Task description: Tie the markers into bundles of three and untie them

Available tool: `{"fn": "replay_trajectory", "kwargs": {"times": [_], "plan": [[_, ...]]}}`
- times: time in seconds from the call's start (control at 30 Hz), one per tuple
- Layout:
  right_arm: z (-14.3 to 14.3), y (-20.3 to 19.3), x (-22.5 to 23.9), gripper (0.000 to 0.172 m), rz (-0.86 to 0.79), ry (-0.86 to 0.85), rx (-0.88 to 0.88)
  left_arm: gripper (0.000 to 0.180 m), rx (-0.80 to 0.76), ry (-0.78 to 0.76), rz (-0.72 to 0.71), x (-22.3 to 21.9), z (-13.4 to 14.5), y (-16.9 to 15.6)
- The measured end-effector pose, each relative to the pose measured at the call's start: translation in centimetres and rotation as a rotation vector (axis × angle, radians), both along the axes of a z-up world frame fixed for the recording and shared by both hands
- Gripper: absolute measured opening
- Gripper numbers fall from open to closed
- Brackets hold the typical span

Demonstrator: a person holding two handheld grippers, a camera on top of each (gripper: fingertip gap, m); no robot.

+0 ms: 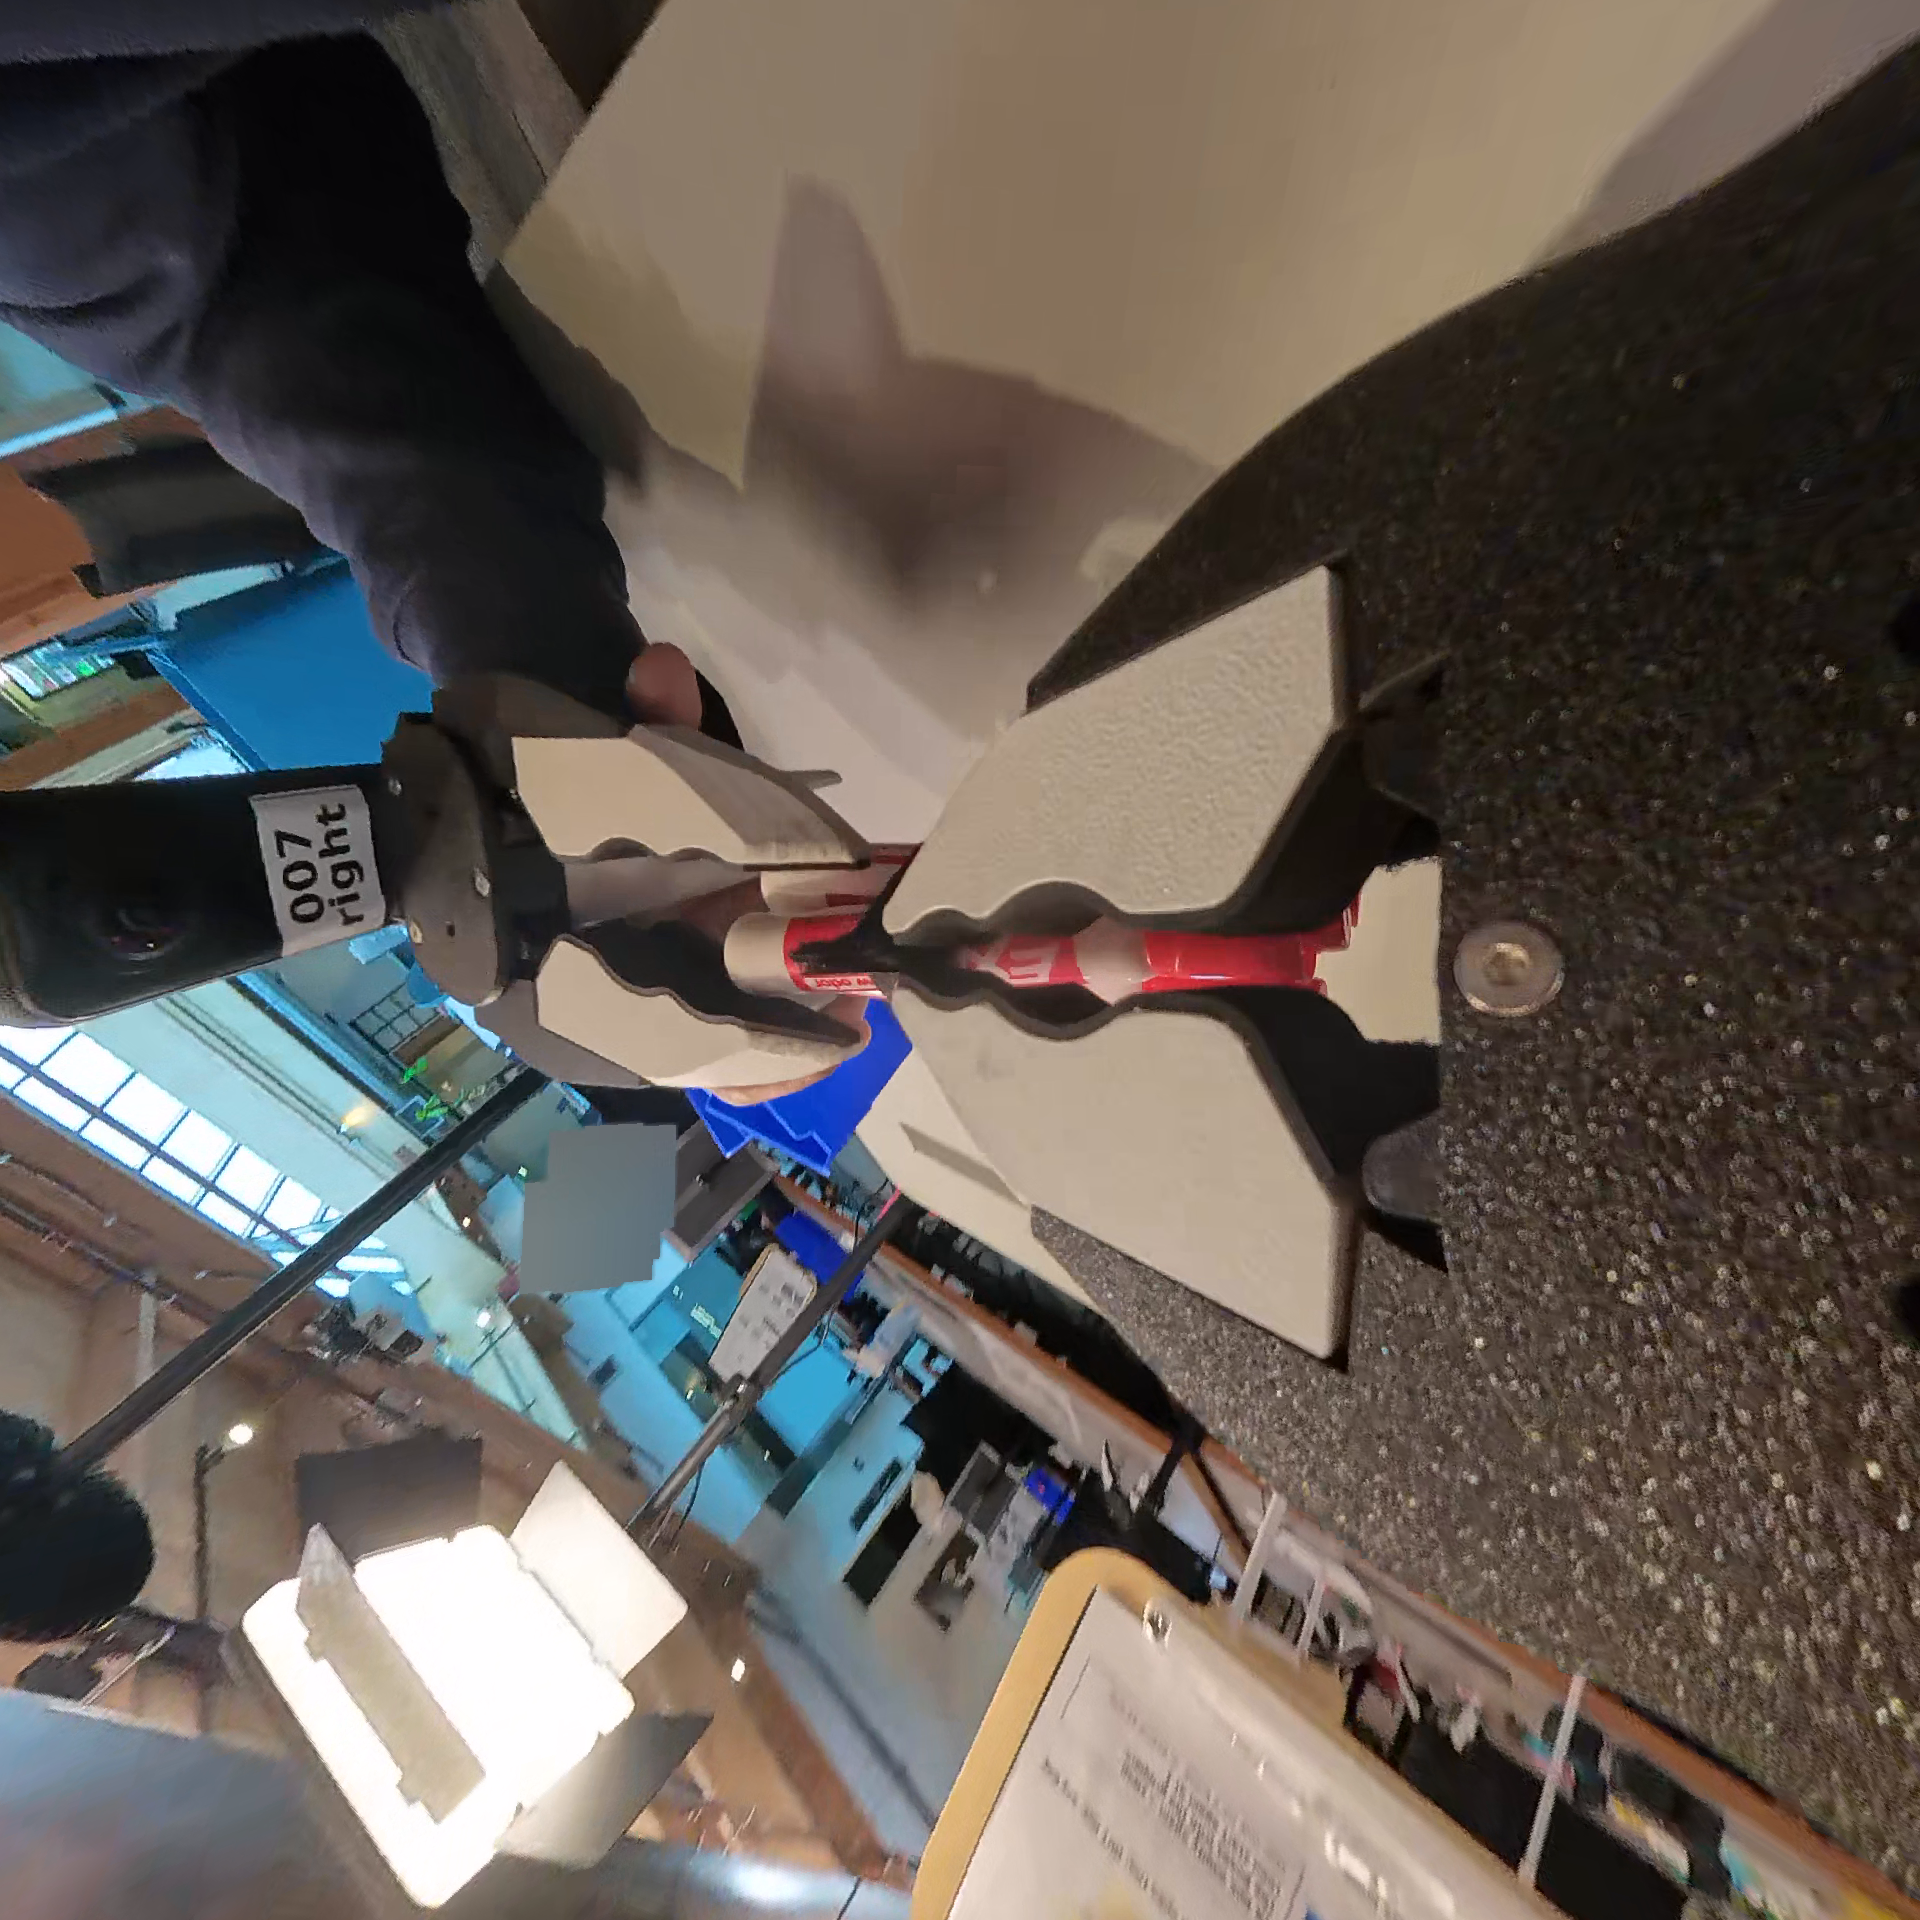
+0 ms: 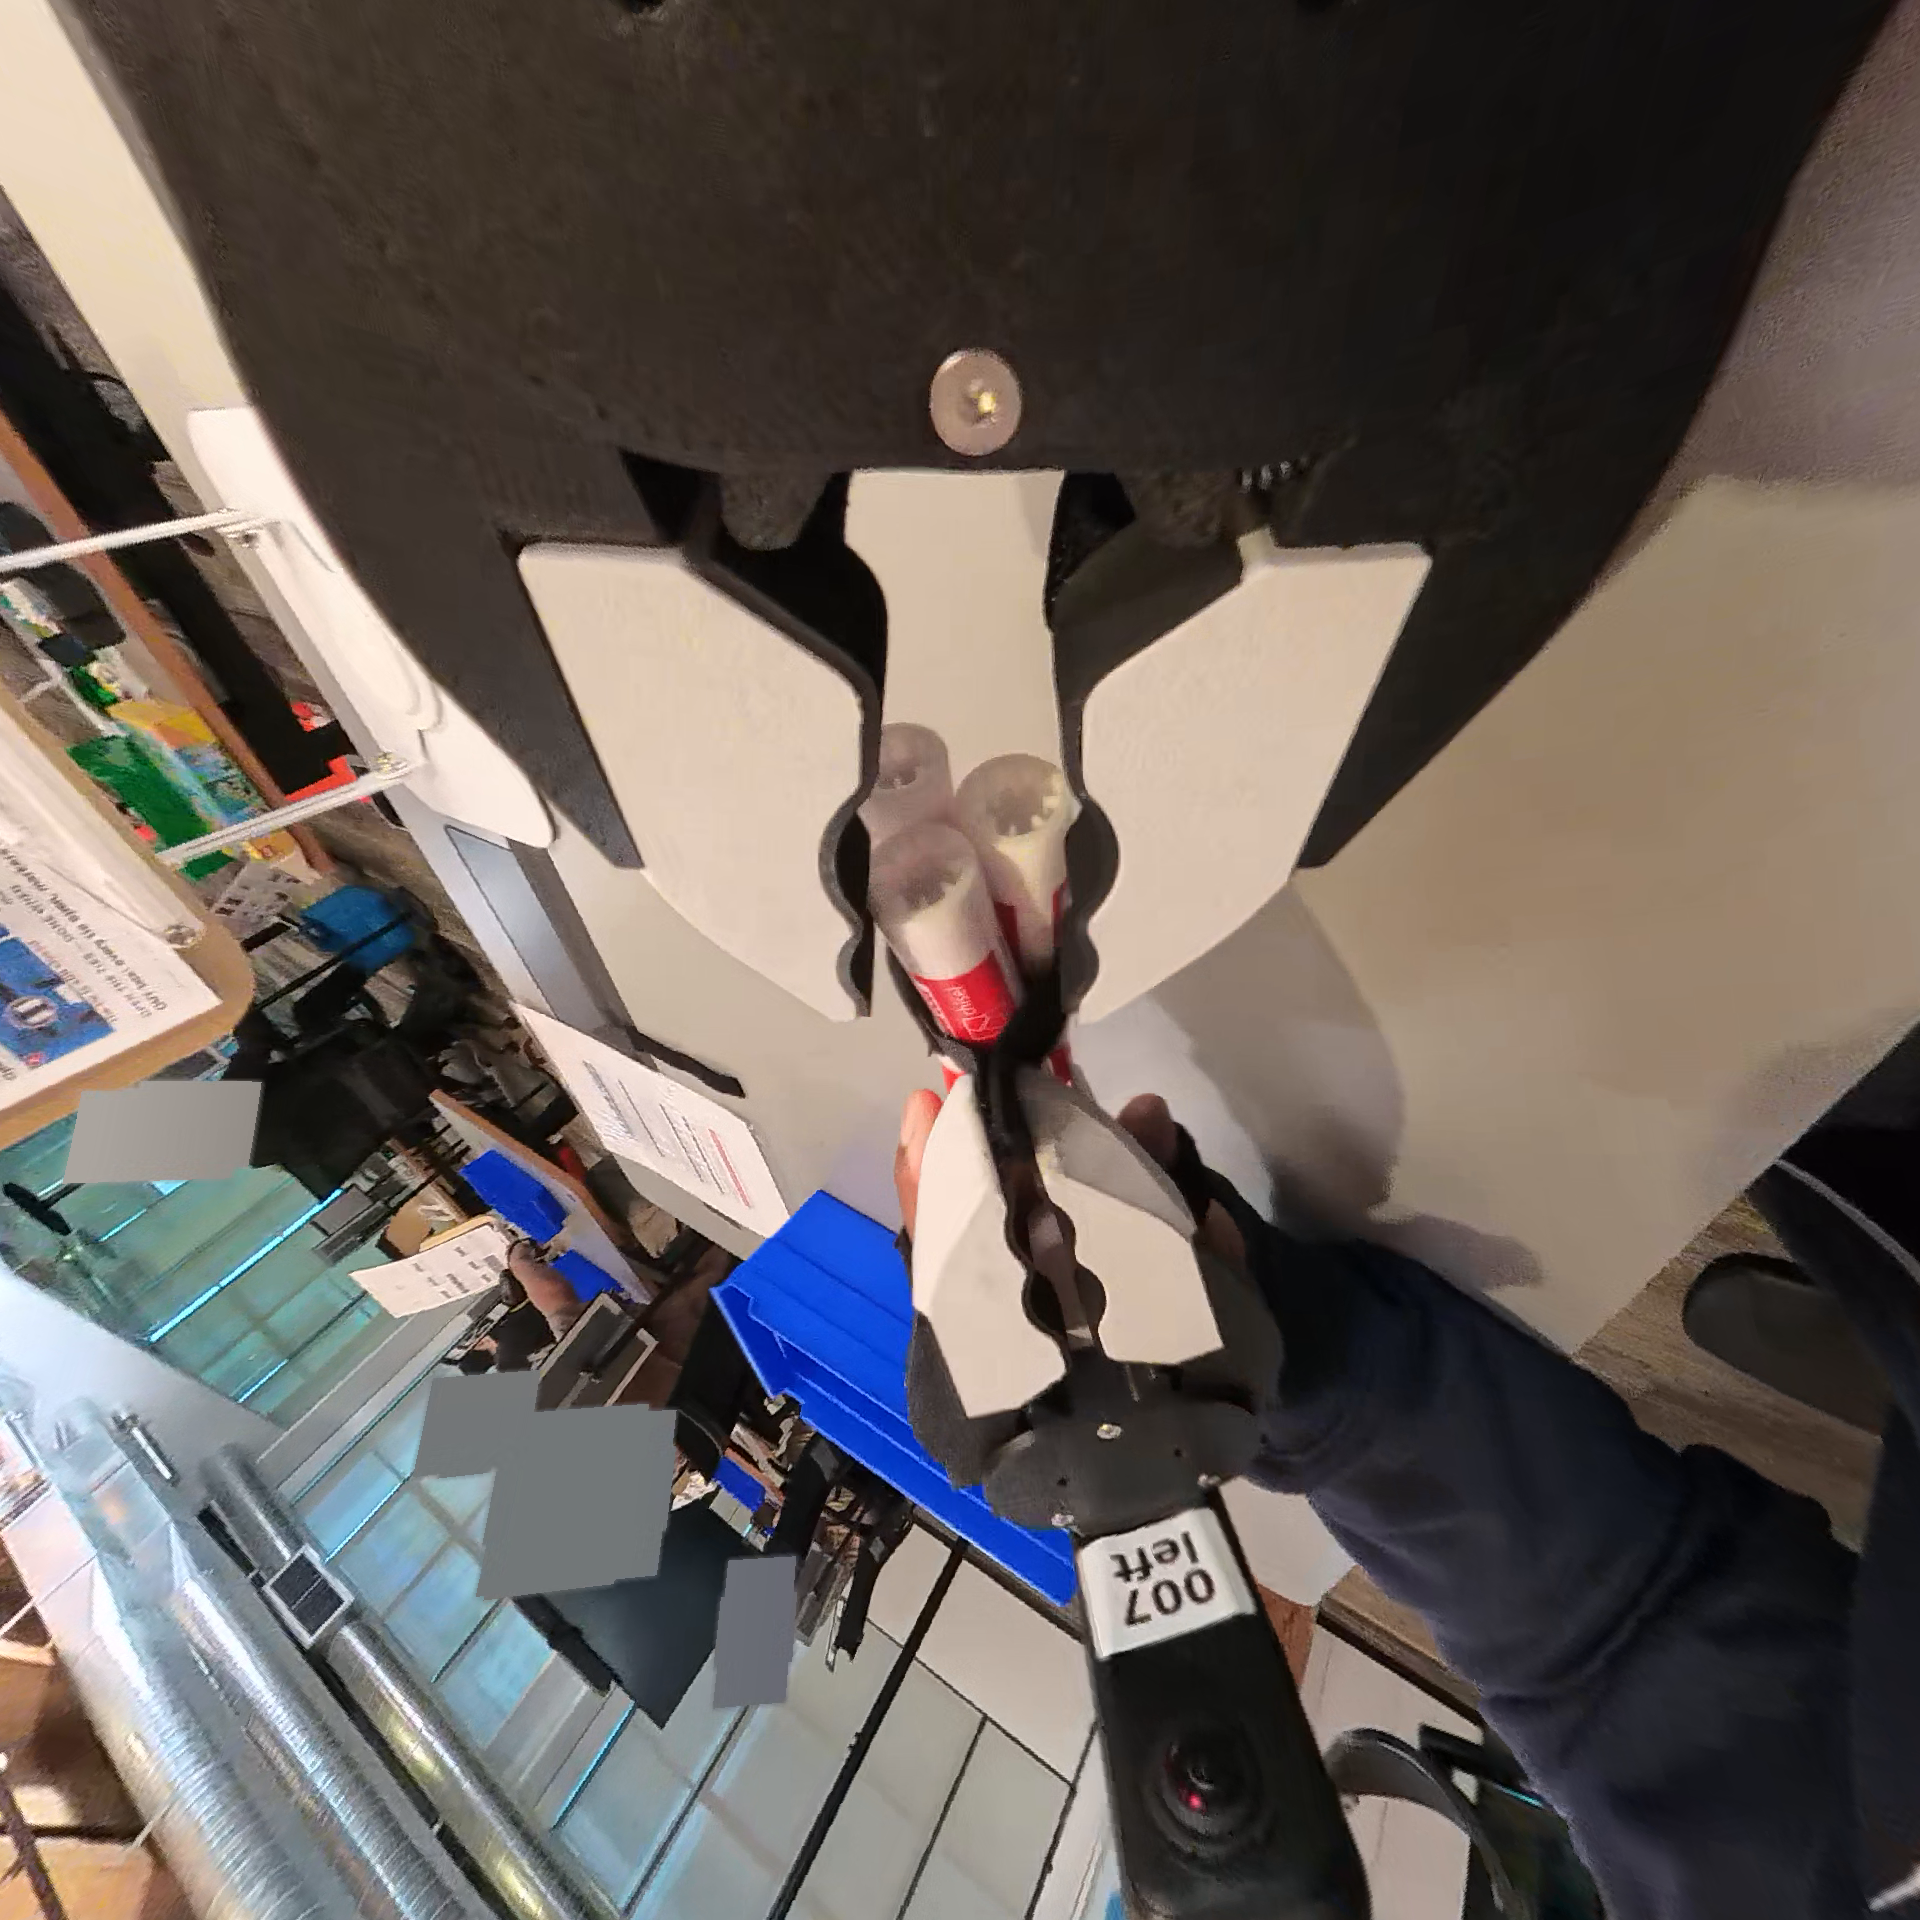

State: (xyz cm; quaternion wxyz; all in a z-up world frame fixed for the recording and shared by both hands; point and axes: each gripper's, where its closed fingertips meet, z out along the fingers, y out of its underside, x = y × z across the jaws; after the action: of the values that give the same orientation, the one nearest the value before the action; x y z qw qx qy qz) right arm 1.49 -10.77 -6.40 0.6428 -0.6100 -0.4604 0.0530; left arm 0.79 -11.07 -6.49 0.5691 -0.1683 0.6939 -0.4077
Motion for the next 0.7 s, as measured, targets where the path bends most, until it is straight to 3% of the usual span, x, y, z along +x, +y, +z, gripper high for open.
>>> {"fn": "replay_trajectory", "kwargs": {"times": [0.2, 0.7], "plan": [[0.32, -0.17, -0.23, 0.036, -0.005, -0.029, 0.055, 0.004, 0.143, -0.084, 0.050, -0.17, 0.15, -0.50], [0.72, -0.15, -0.54, 0.037, -0.014, -0.038, 0.109, 0.004, 0.160, -0.113, 0.060, -0.18, 0.28, -0.61]]}}
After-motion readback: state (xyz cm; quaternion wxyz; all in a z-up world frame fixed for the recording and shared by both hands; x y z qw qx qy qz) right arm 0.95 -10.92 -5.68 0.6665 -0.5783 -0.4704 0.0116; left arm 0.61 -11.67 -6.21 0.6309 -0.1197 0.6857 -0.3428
